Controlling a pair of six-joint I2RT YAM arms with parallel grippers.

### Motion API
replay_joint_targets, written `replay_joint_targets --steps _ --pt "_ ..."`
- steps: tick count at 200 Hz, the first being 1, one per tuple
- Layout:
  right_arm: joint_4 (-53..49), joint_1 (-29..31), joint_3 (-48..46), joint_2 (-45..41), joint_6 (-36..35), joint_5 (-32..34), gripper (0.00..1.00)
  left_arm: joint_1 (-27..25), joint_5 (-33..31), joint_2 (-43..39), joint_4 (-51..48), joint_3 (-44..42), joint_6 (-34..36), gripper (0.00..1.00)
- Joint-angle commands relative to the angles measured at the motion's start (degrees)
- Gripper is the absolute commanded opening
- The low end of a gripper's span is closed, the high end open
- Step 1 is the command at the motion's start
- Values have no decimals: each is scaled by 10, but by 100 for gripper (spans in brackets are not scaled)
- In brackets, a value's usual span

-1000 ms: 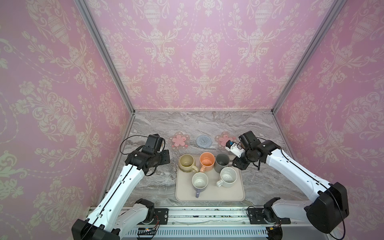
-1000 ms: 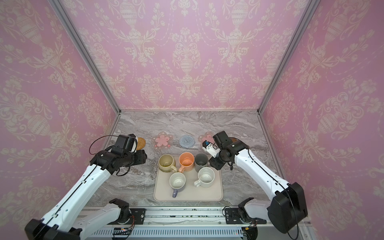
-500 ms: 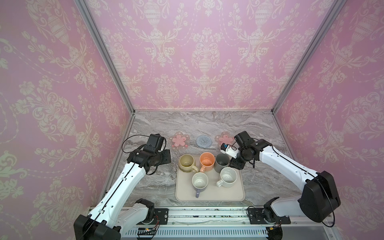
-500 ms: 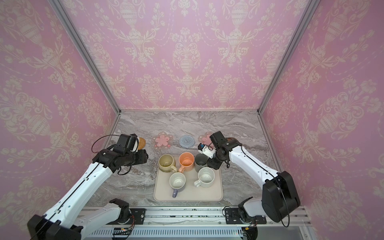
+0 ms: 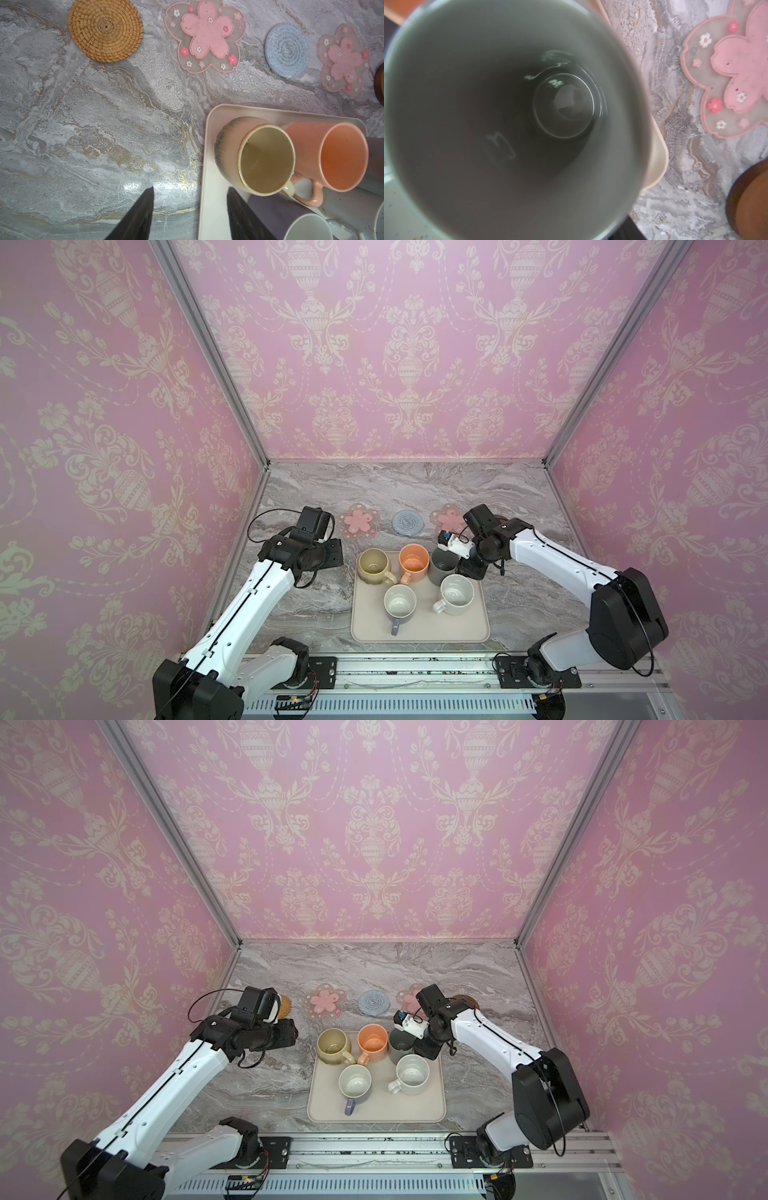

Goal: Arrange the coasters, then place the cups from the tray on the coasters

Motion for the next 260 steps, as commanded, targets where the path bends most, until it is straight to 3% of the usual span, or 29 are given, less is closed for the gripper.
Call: replay_joint_targets --steps 1,42,83,171,211,260 --pt "23 9 -11 -1 10 -30 36 -3 12 1 7 2 -1 59" --pt "33 11 -19 -2 26 -26 23 -3 14 -2 9 -4 -4 59" --pt "24 12 -22 -16 56 -8 0 -3 16 -9 13 -11 -6 59" --pt "80 12 -12 -61 226 1 0 -3 30 -14 29 -29 -10 59" --pt "75 14 57 -35 304 39 0 -3 29 -24 33 -40 -9 60" --pt "53 31 160 7 346 109 0 -3 20 -24 41 -54 -4 60"
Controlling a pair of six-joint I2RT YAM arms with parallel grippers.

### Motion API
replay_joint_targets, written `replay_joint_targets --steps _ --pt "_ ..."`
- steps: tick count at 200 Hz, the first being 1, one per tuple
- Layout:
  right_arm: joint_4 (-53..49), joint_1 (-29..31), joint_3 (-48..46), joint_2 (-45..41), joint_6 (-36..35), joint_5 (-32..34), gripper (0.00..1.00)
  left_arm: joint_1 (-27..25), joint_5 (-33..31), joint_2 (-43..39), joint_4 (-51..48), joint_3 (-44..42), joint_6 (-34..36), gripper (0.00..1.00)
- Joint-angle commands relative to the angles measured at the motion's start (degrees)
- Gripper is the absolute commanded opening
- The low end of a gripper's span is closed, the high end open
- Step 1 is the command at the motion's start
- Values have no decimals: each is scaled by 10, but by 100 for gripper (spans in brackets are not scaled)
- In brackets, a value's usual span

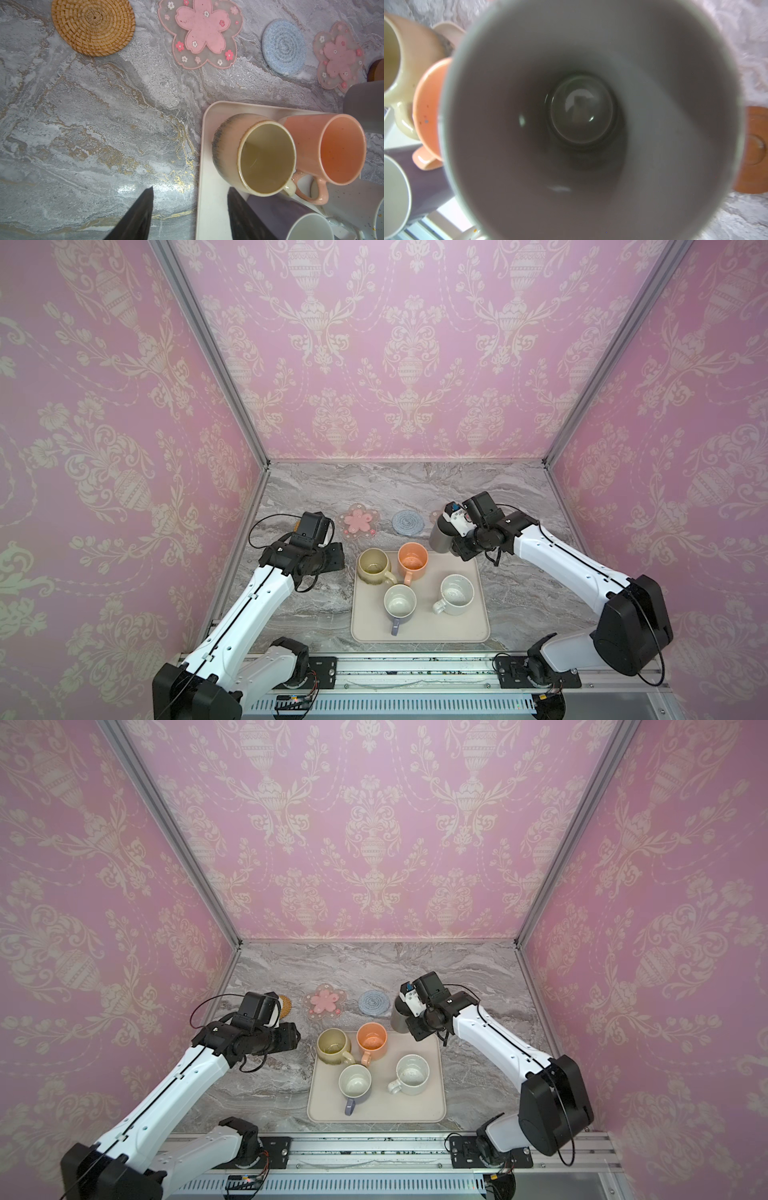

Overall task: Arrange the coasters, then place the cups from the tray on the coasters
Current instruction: 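Carry the grey mug with the right gripper over the blue knitted coaster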

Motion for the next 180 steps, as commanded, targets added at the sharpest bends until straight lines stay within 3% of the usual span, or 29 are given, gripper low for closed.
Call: replay_joint_targets --steps 1,65,124,180 --pt "16 14 69 17 43 47 0 -2 3 -4 7 -11 1 60" --pt "-47 48 212 136 96 115 0 -2 -10 22 29 -15 8 60" --pt "-115 84 379 267 145 132 0 0 -7 52 44 -4 23 61" --pt "-127 91 456 338 199 123 0 22 25 88 62 -9 40 61"
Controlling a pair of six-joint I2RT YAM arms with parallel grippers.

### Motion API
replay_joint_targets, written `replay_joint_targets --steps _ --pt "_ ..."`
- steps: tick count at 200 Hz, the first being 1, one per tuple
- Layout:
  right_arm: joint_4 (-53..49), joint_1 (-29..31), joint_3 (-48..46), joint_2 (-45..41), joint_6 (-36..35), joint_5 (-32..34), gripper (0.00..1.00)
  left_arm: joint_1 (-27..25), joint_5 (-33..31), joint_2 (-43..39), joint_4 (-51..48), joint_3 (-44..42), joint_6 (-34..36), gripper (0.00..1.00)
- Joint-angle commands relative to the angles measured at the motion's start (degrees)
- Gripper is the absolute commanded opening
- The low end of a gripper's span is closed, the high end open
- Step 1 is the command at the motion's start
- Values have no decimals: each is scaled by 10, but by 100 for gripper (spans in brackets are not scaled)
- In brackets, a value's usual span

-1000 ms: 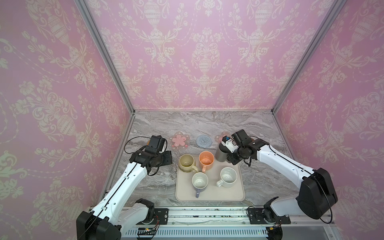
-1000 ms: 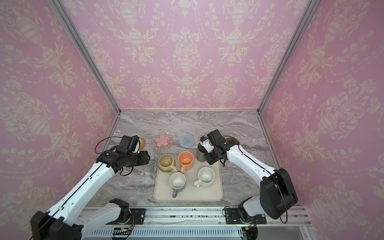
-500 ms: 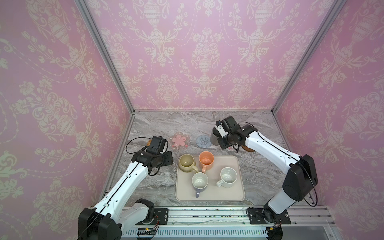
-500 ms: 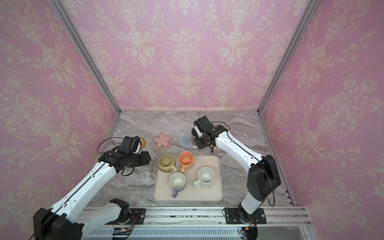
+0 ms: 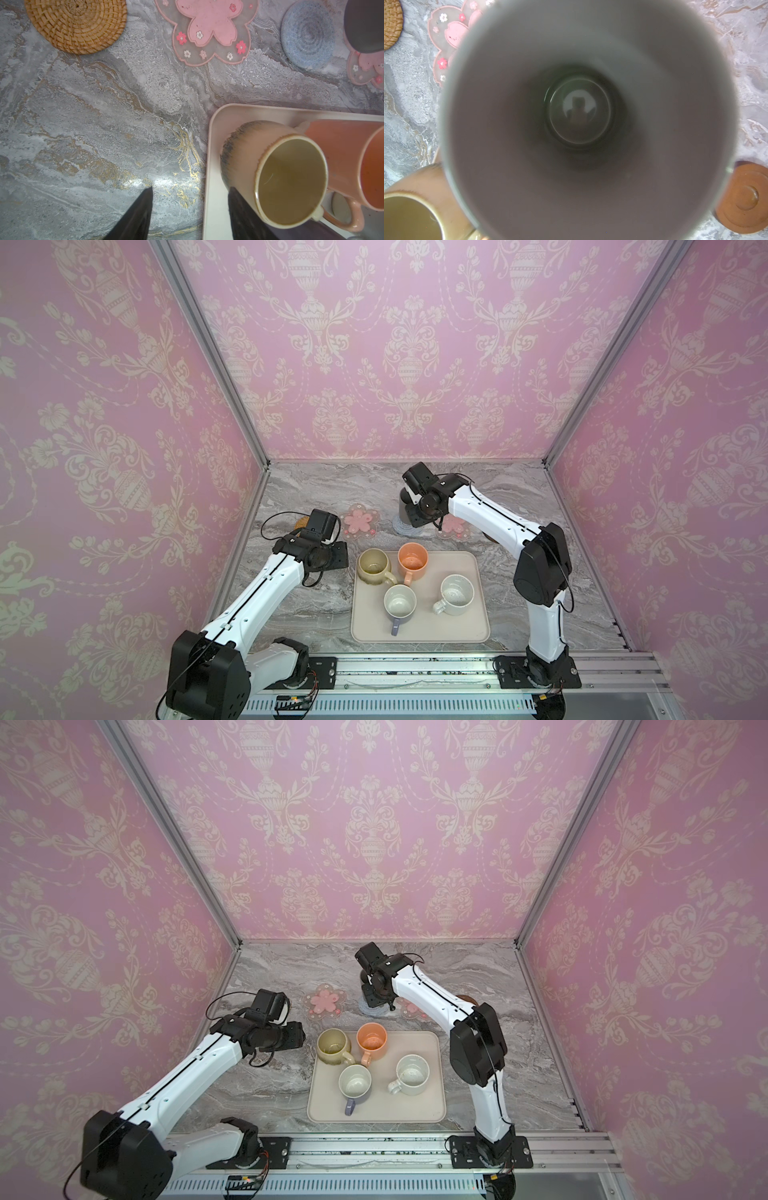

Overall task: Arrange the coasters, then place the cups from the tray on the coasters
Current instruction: 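Carry the grey mug with the right gripper over the blue knitted coaster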

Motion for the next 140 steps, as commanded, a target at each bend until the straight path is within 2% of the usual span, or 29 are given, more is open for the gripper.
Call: replay_joint_targets --steps 1,81,140 --pt "1 0 46 9 41 11 0 13 24 5 16 -2 20 61" --pt "-18 0 86 55 62 -9 0 46 82 34 57 -13 25 61" --pt "-34 -1 115 82 64 -5 0 53 93 47 62 -15 24 61"
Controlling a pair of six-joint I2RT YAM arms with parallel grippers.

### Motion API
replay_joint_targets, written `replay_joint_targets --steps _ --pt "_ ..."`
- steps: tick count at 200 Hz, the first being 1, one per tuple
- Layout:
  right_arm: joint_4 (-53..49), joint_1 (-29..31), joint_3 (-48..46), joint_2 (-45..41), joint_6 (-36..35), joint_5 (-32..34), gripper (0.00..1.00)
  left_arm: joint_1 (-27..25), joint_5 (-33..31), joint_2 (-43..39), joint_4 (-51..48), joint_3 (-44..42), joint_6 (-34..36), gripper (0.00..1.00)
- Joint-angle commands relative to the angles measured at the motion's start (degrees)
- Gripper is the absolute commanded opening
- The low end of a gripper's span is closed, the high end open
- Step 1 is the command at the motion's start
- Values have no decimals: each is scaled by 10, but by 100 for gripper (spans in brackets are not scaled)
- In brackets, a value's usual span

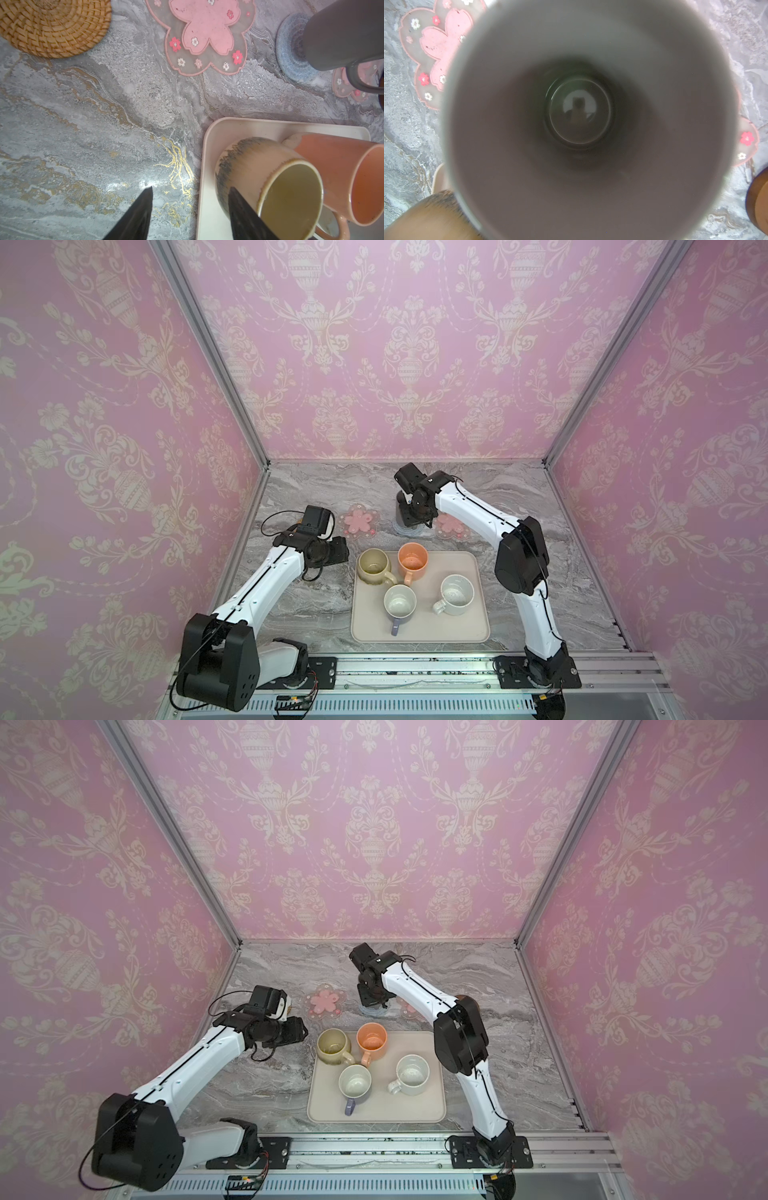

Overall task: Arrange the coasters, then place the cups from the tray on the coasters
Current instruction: 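Carry the grey mug with the right gripper over the blue knitted coaster, then lower the grey mug with the right gripper onto the blue knitted coaster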

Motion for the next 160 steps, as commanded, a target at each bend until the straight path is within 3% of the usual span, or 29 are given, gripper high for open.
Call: replay_joint_targets --steps 1,160 --pt "5 0 32 -2 14 10 0 5 19 7 4 -7 11 61" --pt "21 -12 9 9 37 5 0 8 25 9 0 -5 11 61"
